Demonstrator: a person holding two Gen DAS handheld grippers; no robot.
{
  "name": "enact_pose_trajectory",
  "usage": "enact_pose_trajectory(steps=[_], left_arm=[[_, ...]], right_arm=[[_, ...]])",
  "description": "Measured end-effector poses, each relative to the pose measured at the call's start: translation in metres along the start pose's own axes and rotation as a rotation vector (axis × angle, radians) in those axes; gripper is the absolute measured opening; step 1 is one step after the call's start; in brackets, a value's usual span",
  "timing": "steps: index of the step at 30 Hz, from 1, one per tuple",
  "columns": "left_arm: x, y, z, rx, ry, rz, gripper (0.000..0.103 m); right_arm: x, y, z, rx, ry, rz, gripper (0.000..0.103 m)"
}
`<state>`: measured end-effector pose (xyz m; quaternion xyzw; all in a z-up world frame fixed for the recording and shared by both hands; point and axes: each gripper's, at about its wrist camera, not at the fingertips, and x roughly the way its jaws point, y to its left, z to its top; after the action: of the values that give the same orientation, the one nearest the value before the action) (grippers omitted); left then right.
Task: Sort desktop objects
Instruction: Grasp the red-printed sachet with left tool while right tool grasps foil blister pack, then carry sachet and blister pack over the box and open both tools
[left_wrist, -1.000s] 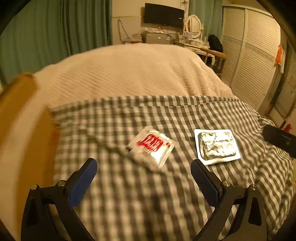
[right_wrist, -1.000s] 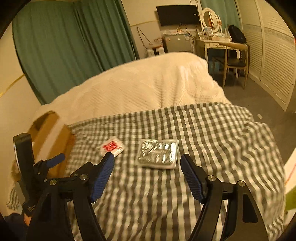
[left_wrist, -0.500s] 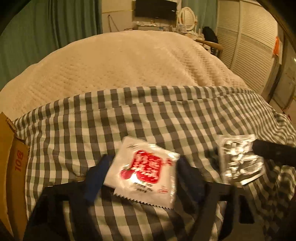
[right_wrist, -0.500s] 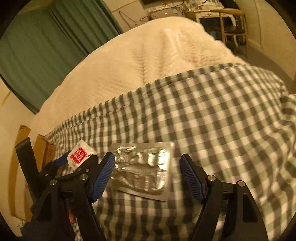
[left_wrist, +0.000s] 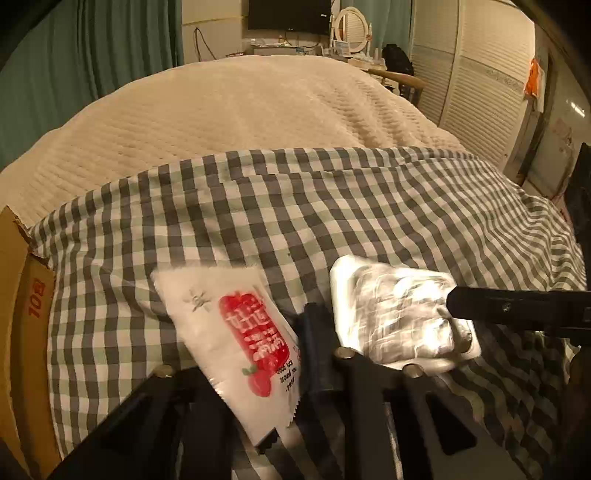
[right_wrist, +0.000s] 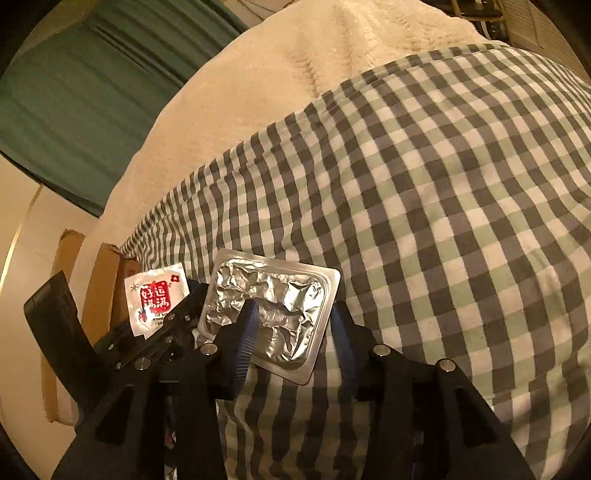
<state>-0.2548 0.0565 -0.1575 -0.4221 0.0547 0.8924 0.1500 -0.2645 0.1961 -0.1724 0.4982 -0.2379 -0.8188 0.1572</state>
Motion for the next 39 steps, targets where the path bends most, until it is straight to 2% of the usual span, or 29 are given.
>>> enact_pose_trajectory(steps=[1,3,5,7,8,11,14,16,18,20,25,27,29,34,39], left_arm=[[0.0,0.001,-0.001,-0.006,0.002,-0.009,0.007],[-0.004,0.004,-0.004,-0.024,0.005,-0.027,0.004],[-0.009,0.007,-0.007,-0.037,0.014,-0.042,0.003],[-0.015,0.008,-0.011,-0.049,0.022,-0.047,0.003],[-0.02,0.009,-0.014,-0.058,0.029,-0.047,0.003],[-0.025,0.014,-0.021,-0.092,0.052,-0.048,0.003],[-0.024,0.026,-0.027,-0.156,0.075,-0.072,0.004],[-0.024,0.031,-0.03,-0.18,0.065,-0.093,0.004],[-0.027,0.033,-0.032,-0.187,0.061,-0.098,0.004],[-0.032,0.035,-0.037,-0.188,0.053,-0.091,0.004],[-0.061,0.037,-0.046,-0.201,0.018,-0.063,0.004],[-0.08,0.039,-0.049,-0.219,-0.001,-0.063,0.004],[-0.105,0.039,-0.052,-0.217,-0.03,-0.052,0.004],[-0.189,0.049,-0.046,-0.246,-0.158,-0.054,0.004],[-0.267,0.086,-0.031,-0.245,-0.256,-0.043,0.004]], right_arm=[[0.0,0.001,0.0,-0.004,-0.001,0.011,0.019],[-0.001,0.002,-0.001,-0.001,-0.002,0.032,0.015],[-0.01,0.006,-0.001,-0.015,-0.046,0.056,0.014],[-0.02,0.015,0.001,-0.042,-0.085,0.105,0.006],[-0.027,0.023,0.002,-0.068,-0.109,0.139,0.005],[-0.04,0.049,0.0,-0.173,-0.149,0.168,0.005],[-0.03,0.071,-0.008,-0.253,-0.103,0.166,0.008],[-0.024,0.075,-0.013,-0.253,-0.109,0.164,0.009],[-0.011,0.077,-0.014,-0.244,-0.06,0.136,0.01],[0.005,0.079,-0.02,-0.268,-0.008,0.072,0.014],[-0.007,0.091,-0.028,-0.331,-0.096,0.037,0.007],[-0.024,0.101,-0.034,-0.372,-0.154,-0.002,0.007],[-0.039,0.105,-0.04,-0.365,-0.173,-0.001,0.007],[-0.085,0.115,-0.063,-0.359,-0.203,-0.063,0.007],[-0.137,0.171,-0.089,-0.454,-0.236,-0.089,0.007]])
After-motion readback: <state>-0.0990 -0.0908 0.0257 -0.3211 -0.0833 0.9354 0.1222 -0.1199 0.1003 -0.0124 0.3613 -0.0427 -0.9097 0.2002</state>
